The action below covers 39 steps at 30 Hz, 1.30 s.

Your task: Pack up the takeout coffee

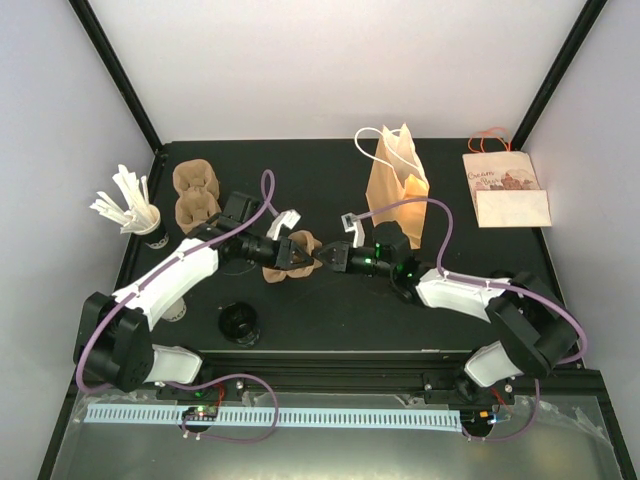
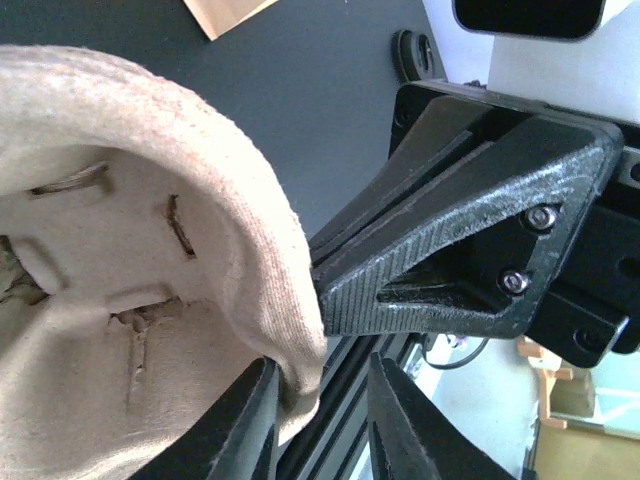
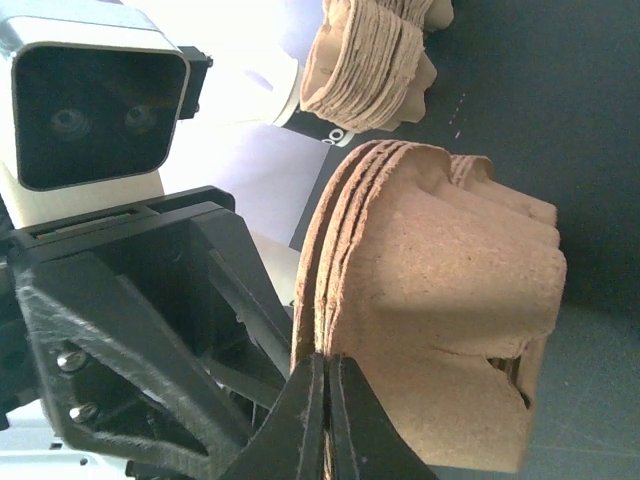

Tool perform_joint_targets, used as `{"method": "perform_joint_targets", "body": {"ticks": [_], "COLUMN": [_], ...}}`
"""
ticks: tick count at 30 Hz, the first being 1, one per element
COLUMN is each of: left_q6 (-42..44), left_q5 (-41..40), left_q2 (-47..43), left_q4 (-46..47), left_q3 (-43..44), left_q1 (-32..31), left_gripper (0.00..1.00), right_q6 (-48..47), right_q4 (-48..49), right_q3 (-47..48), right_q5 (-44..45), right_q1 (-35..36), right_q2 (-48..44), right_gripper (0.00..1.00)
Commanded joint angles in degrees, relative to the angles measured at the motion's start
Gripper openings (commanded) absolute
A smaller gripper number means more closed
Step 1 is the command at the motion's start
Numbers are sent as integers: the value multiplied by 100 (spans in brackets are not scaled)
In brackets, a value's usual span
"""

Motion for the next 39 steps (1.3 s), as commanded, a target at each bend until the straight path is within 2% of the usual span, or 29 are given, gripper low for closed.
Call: {"method": "perform_joint_targets", "body": {"ticks": [1, 4, 7, 13, 16, 33, 39], "left_q6": [60, 73, 131, 236, 313, 350, 423], "left_q5": [496, 400, 194, -90, -241, -282, -410], "left_q2": [-85, -75, -51, -13, -60, -312, -550], "left_q4": [290, 293, 215, 74, -68, -455, -841], "left_q3": [-13, -58, -69, -65, -12, 245, 534], "left_q1": [-95, -99, -112, -124, -116, 9, 203], "left_gripper": [31, 36, 34, 6, 2, 2, 2], "right_q6": [-94, -96, -76, 25, 15, -886, -943], "right_q4": [-146, -136, -108, 4, -162, -1599, -1817], "right_q3": [48, 56, 65, 2, -79, -240, -258], "right_q5": [-215, -252, -303, -374, -140, 956, 1185], "right_q1": [22, 26, 30, 27, 16, -15, -54], "right_q2": [186, 153, 130, 108, 50, -231, 66], "right_gripper": [1, 1, 1, 1, 1, 1, 1]}}
